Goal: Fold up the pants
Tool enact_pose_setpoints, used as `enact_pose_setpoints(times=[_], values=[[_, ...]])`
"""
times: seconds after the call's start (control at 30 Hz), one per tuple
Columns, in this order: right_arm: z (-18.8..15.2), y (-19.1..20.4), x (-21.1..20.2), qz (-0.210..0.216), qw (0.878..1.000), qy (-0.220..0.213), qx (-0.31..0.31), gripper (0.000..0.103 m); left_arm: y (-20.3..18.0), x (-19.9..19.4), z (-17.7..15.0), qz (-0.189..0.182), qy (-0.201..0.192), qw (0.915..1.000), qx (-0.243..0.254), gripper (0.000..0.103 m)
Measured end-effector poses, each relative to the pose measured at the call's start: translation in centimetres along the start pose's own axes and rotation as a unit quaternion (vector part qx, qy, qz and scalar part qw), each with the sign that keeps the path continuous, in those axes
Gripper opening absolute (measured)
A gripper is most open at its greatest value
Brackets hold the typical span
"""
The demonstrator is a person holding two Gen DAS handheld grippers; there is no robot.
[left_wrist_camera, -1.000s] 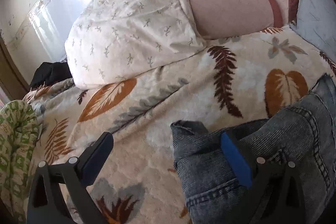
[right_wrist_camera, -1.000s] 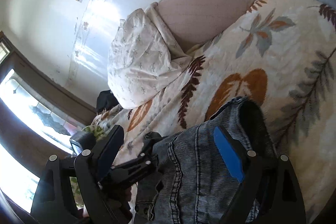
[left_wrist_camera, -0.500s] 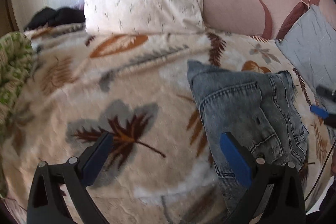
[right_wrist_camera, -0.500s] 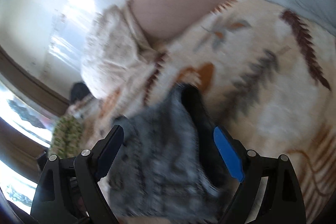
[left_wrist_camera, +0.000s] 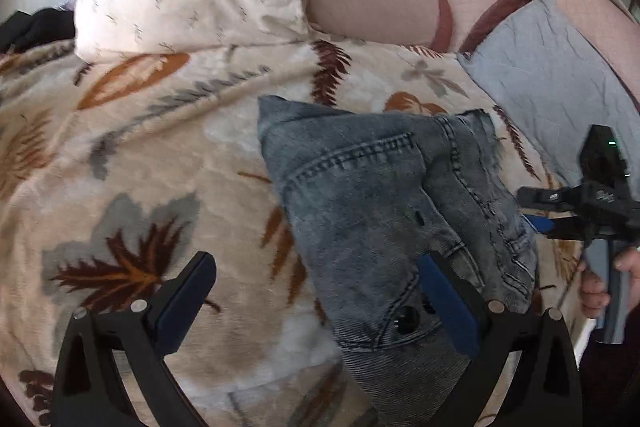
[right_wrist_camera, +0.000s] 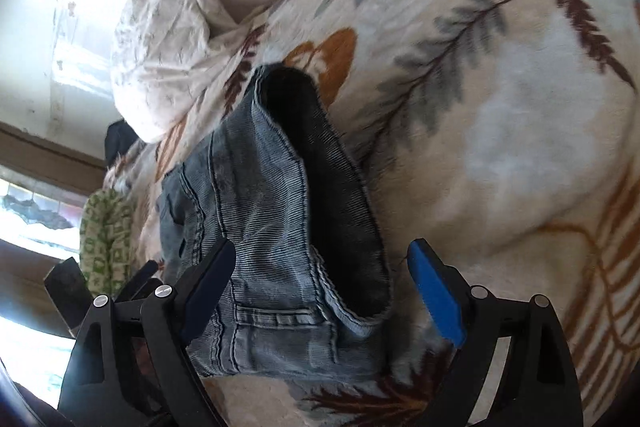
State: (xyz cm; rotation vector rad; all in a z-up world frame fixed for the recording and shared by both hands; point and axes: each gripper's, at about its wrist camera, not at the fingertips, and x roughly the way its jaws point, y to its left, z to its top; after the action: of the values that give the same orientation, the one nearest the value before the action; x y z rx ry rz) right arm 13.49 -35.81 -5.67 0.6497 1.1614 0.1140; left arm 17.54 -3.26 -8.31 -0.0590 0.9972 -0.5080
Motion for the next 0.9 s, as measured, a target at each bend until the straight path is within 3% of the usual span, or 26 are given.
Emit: enact_pose_setpoints(times=[0.17,0.37,0.47,0.57,0.73,0.9], values=[[-0.3,0.3,1.3,-0.009,1.000,0.020,-0.017,0.091,-0.3,0.5,-0.2,-0.030,0.011,0.9995,-0.005,0.103],[-0.5,0.3,1.9,0.044,0.999,0.031,0.002,0.092,-1.1,1.8,-1.0,-0.040,0.035,0.9986,0.000,0.103],[-0.8,0.6,2.4,0.104,0.993,0.055,0.024,0.092,-0.8,1.7,-0.9,-0.048,0.036,0.9982,-0.008,0.103],[-0.9,0.7,2.7,0.091,0.994,0.059,0.020,0.092,-0.4,1.6,-0.8,-0.056,0.031,0.9977,-0.023,0.103],[-1.0,1.5,3.0,0.089,0.994,0.058,0.003,0.091,-1.4,1.4,-1.0,-0.064,0.023,0.9976,-0.004,0.099],[-0.8,0.7,2.6,0.078,0.994,0.075,0.008,0.083,-1.4,1.3,-1.0,-0.072,0.023,0.9971,0.001,0.091]])
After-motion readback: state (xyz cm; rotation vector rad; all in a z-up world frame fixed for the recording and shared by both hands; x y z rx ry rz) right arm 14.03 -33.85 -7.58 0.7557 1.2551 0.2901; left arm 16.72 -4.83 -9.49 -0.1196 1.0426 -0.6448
